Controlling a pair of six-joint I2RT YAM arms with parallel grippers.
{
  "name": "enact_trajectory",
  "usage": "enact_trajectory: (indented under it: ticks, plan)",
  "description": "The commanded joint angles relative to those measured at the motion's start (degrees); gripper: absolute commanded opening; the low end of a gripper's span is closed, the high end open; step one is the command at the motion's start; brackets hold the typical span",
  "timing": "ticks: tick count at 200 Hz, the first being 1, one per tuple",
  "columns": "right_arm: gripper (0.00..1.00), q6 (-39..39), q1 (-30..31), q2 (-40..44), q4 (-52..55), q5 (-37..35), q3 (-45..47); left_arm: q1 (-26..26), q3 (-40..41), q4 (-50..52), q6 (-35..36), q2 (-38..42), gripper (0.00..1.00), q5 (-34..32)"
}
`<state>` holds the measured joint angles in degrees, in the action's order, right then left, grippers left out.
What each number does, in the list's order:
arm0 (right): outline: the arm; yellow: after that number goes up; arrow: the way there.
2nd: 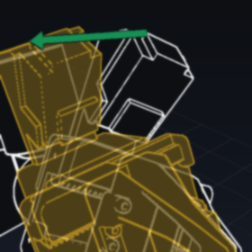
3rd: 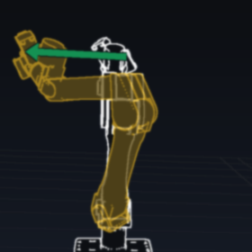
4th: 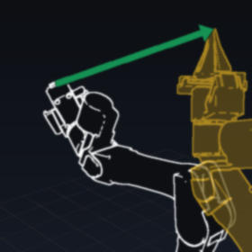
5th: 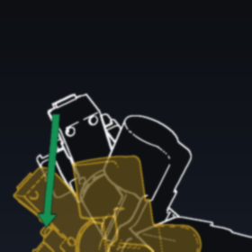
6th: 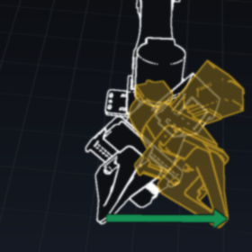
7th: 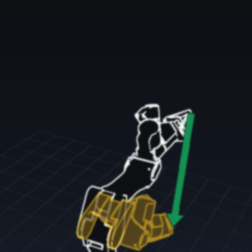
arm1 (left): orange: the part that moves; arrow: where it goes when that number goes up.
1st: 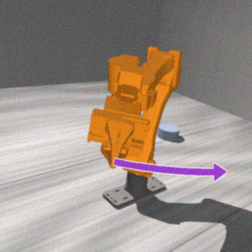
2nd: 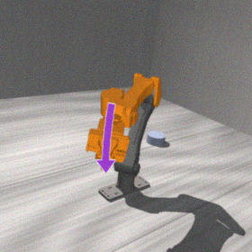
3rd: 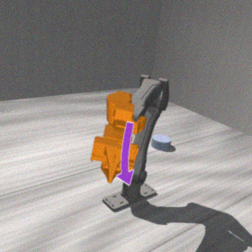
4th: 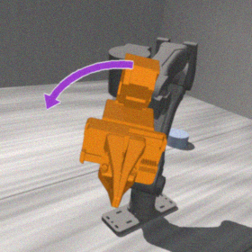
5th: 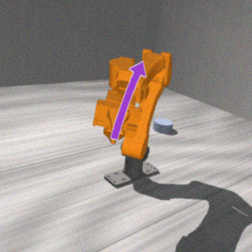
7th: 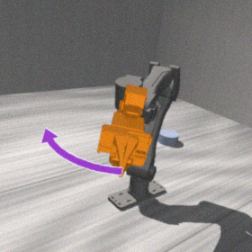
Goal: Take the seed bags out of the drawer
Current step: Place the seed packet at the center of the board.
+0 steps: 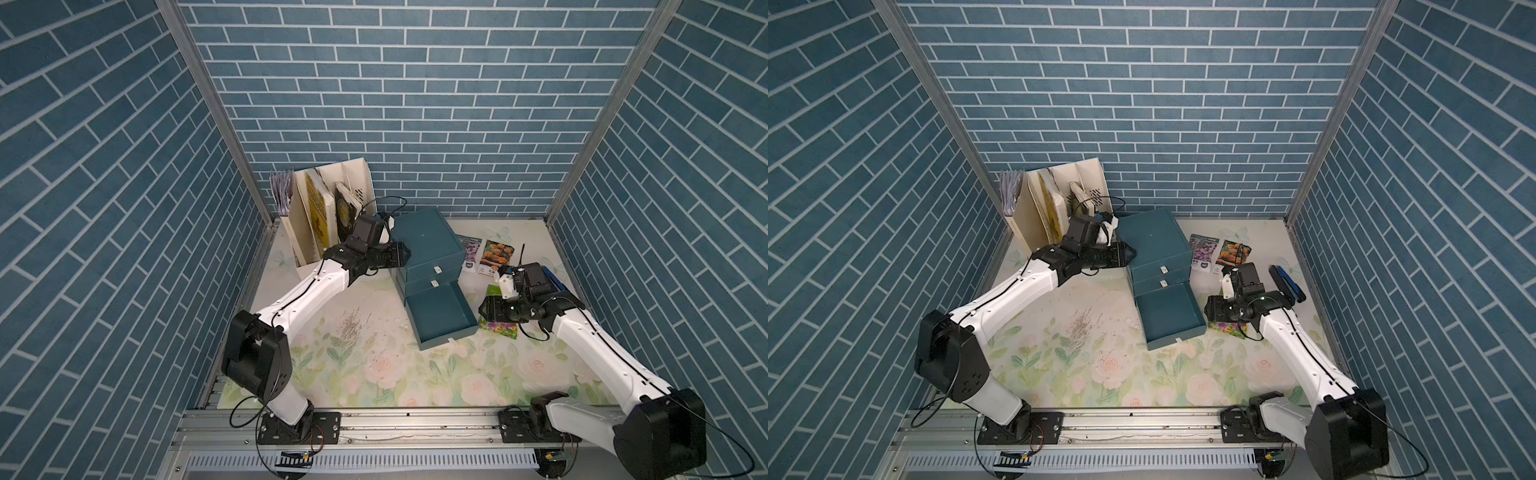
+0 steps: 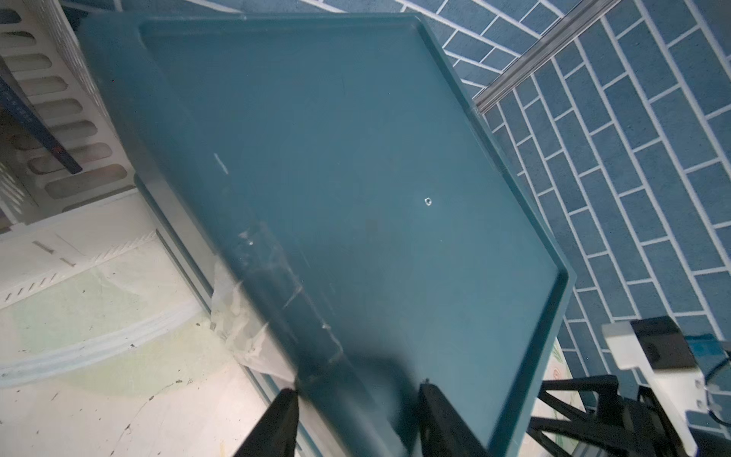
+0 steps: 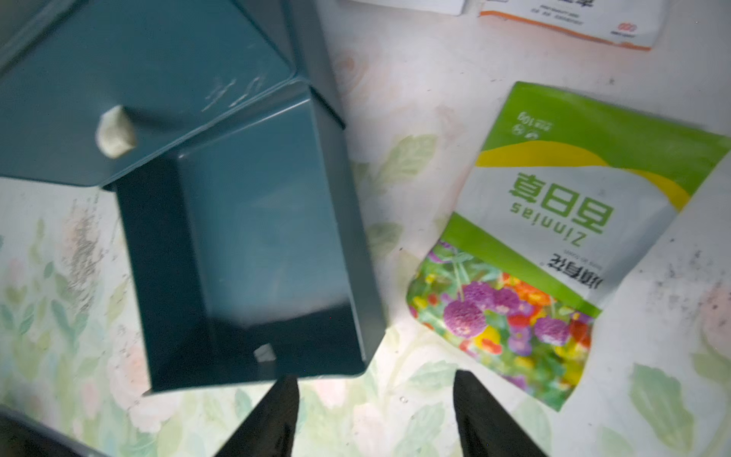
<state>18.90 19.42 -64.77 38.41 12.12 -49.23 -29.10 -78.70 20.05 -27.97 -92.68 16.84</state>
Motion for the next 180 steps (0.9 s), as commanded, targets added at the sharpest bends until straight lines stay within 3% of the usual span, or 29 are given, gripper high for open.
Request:
enact_trajectory:
  ticks: [1,63,115,141,180]
  plan:
    - [0.66,4.99,3.18,4.18,2.99,1.56,1.00,0.10,3.20,9.22,1.83,-1.64,0.52,-2.34]
    - [0.67,14.43,16.14,12.16,-1.90,-0.57,8.57,0.09,3.79,9.35,1.84,-1.18,0.52,-2.43]
    - [0.67,19.71,27.06,14.40,-10.00,-7.45,15.82,0.08,3.90,9.14,1.76,-1.39,0.52,-2.19]
    - [0.69,20.81,33.04,14.13,-16.08,-14.61,20.04,0.10,3.99,9.30,1.79,-1.44,0.52,-2.45]
    - [0.70,21.16,37.23,11.49,-24.18,-20.72,23.45,0.10,3.64,9.30,1.73,-1.62,0.52,-2.33]
